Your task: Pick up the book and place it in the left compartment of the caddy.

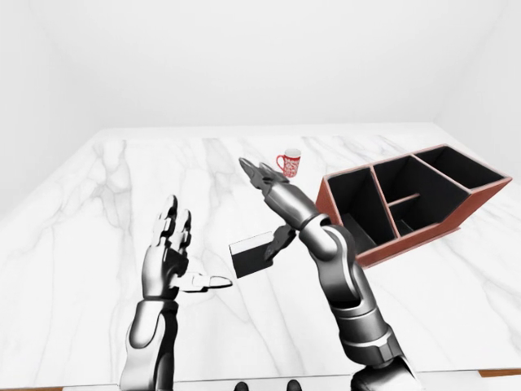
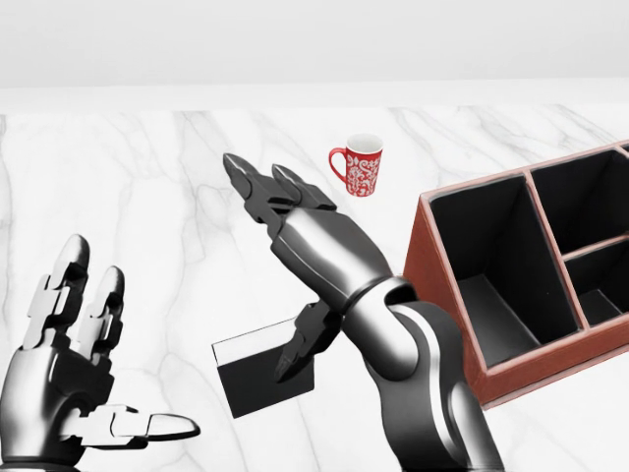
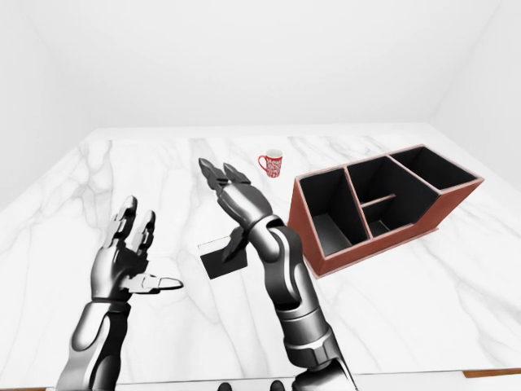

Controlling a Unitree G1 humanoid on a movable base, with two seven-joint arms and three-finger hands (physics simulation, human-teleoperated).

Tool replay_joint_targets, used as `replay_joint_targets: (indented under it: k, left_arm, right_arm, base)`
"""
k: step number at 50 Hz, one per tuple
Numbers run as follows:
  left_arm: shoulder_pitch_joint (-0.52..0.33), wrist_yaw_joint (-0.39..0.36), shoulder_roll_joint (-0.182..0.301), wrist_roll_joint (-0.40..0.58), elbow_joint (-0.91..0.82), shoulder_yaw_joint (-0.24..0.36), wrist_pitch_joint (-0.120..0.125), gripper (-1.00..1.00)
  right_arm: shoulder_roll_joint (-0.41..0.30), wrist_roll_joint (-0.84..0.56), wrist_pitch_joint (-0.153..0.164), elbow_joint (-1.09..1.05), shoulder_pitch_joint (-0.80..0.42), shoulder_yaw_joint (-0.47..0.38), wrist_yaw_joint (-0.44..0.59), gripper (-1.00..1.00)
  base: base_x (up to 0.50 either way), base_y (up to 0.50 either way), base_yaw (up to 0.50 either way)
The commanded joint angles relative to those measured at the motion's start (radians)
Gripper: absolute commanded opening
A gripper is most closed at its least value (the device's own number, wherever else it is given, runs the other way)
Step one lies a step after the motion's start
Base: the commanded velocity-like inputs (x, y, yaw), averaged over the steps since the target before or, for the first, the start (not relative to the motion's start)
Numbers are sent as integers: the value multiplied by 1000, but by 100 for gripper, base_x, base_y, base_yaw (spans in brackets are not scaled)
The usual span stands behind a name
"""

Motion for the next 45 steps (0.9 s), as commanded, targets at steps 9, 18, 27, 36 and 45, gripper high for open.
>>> replay_joint_targets:
  k: [9, 18, 27, 36, 45]
  left_arm:
    - [34, -33, -15, -166, -70, 96, -24, 100]
    - [40, -38, -11, -233, -84, 135, -13, 100]
    - [34, -25, -9, -242, -99, 143, 2, 100]
    - [26, -16, -11, -240, -55, 146, -32, 100]
    - [28, -20, -9, -250, -63, 151, -23, 100]
  right_arm:
    - [114, -381, 0, 398, -184, 23, 105, 100]
    - [150, -436, 0, 706, -300, 7, 25, 100]
    - [162, -380, 0, 978, -423, -13, -97, 100]
    - [172, -314, 0, 1268, -521, -21, -247, 100]
    - [171, -290, 0, 1404, -561, -16, -307, 100]
  base:
    - [0, 0, 0]
    - [0, 0, 0]
    - [0, 0, 0]
    - [0, 0, 0]
    - [0, 0, 0]
